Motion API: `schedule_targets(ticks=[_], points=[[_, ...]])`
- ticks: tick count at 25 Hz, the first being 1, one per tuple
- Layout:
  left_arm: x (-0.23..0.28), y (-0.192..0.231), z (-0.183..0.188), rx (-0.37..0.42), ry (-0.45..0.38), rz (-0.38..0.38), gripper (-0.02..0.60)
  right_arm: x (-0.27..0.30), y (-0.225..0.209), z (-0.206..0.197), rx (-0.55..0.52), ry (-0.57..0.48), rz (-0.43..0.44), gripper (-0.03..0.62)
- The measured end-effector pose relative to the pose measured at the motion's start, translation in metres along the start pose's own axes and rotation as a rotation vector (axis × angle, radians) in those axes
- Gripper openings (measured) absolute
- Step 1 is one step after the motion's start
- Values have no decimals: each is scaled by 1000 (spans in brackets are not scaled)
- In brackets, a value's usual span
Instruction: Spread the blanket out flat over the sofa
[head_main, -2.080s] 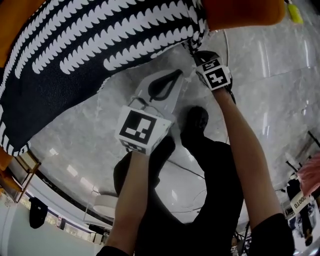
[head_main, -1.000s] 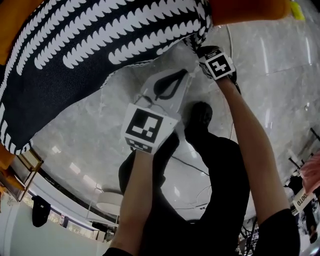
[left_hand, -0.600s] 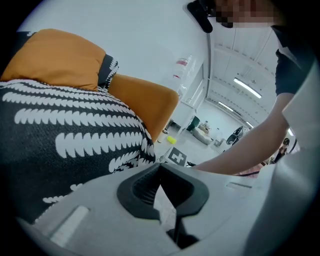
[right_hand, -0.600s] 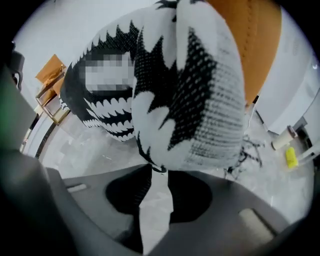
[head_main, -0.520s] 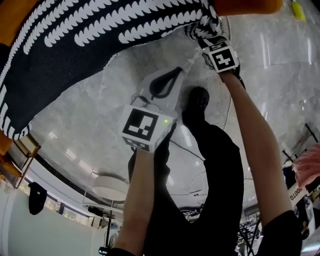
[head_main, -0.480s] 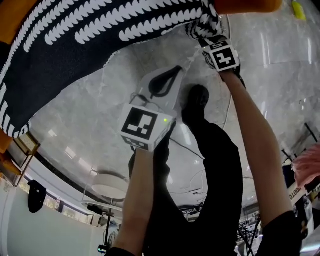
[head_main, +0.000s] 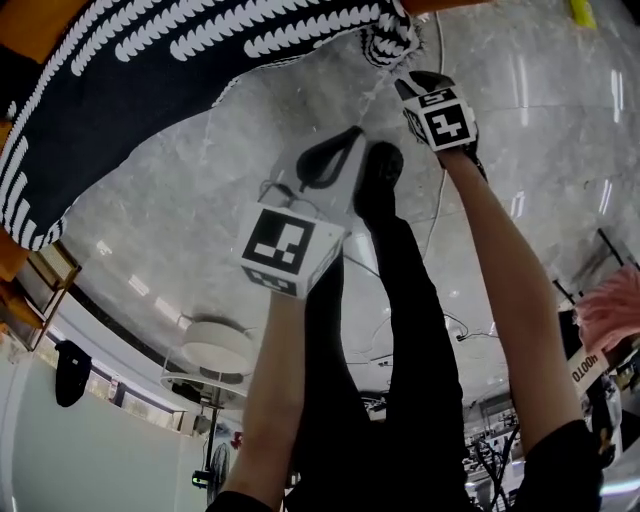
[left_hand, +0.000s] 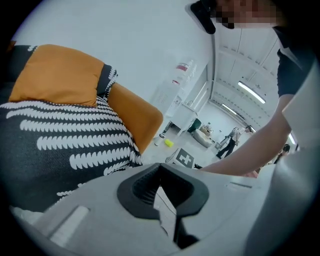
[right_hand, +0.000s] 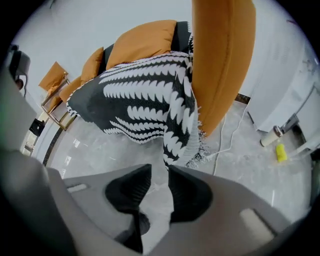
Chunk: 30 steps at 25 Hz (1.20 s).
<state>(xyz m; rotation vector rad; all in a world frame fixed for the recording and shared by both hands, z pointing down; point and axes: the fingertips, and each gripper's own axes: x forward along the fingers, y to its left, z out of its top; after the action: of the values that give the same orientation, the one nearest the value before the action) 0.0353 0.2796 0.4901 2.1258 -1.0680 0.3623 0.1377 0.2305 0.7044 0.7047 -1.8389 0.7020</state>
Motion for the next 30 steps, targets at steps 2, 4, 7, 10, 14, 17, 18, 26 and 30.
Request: schedule_targets(ticks=[2,4,7,10,14,17,18,26,30], points=[[-10,-14,9,12,13,4,11,-22,2,1,4,-5,1,114],[-27,-22,19,31,18,25,11,-45,8,8,-1,-18,3,114],[-59,-40,37,35,18,44,11,-86,20,10,-48,-11,-14,114],[-98,-69,57,45,17,38,11,-134,33,5,-100,5,-43,113],[-125,-89,90,85,1,46,11,-187,36,22,-134,-21,-57,114],[-130,-95,117,90,-29,57,11,-217,31,43,-189,-60,-53,114],[-134,-100,123,92,-32,56,11,-229,33,47,-203,-71,-51,114],[-180,-159,166,132,-62,46,11,-335,73,80,-376,-172,-77,110],[-202,-188,185,120,-84,41,11,-389,95,88,-489,-214,-94,91]])
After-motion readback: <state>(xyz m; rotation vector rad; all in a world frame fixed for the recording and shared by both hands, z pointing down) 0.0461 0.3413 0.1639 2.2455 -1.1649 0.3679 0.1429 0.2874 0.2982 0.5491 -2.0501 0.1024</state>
